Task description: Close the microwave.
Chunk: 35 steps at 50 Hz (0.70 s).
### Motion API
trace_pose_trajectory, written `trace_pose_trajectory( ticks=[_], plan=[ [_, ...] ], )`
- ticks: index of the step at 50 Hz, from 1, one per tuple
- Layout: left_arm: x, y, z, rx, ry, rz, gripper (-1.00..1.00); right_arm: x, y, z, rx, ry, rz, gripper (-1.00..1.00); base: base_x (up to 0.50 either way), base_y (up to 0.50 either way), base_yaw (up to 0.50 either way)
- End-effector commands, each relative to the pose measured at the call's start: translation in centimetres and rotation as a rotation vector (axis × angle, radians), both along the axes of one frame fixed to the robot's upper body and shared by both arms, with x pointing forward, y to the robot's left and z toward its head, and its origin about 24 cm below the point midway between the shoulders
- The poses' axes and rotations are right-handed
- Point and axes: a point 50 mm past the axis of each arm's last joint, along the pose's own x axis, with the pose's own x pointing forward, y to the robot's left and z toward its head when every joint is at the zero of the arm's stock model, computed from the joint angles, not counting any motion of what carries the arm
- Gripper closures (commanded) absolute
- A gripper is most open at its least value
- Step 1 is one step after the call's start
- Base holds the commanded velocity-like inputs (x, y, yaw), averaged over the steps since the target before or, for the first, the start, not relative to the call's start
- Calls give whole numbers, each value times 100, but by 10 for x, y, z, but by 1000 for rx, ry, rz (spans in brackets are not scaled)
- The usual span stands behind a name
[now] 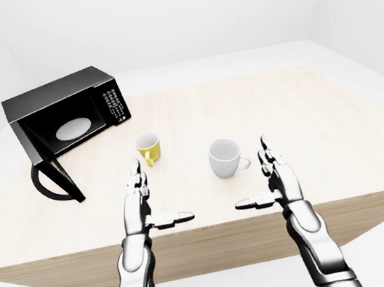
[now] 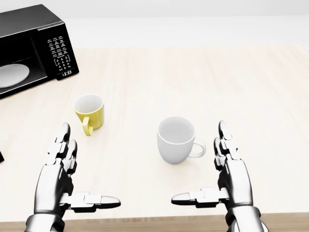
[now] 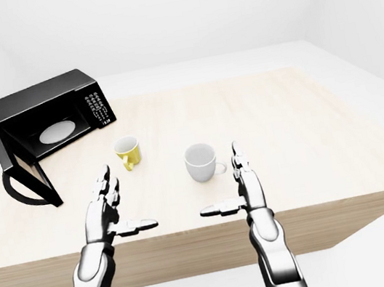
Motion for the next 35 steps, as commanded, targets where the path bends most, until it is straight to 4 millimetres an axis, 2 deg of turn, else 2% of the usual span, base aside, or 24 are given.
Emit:
trace_pose_trajectory(
  ticks=[1,2,3,6,14,16,17,24,33,35],
  plan=[
    [-22,3,35,-6,-127,-2,-100,-13,1,20,1,-42,2,-100,0,0,0],
    [-22,3,36,-6,-131,-2,-100,-14,1,21,1,-46,2,-100,0,0,0],
    [-29,4,46,-13,-174,-4,-100,-20,2,33,2,-96,5,-100,0,0,0],
    [-39,5,60,-11,-228,-5,-100,-28,2,46,7,-153,9,-100,0,0,0],
    [-65,8,91,-16,-358,-5,-100,-51,5,76,10,-279,33,-100,0,0,0],
    [-66,9,92,-15,-365,-4,-100,-53,5,80,9,-293,36,-100,0,0,0],
    [-71,9,97,-12,-382,-3,-100,-60,5,89,10,-331,39,-100,0,0,0],
    [-84,11,109,-13,-433,-5,-100,-65,7,94,8,-350,44,-100,0,0,0],
    [-98,12,121,-9,-485,-3,-100,-82,6,112,-7,-423,34,-100,0,0,0],
    [-102,12,125,-6,-499,-8,-100,-95,7,127,-11,-483,34,-100,0,0,0]
  ],
)
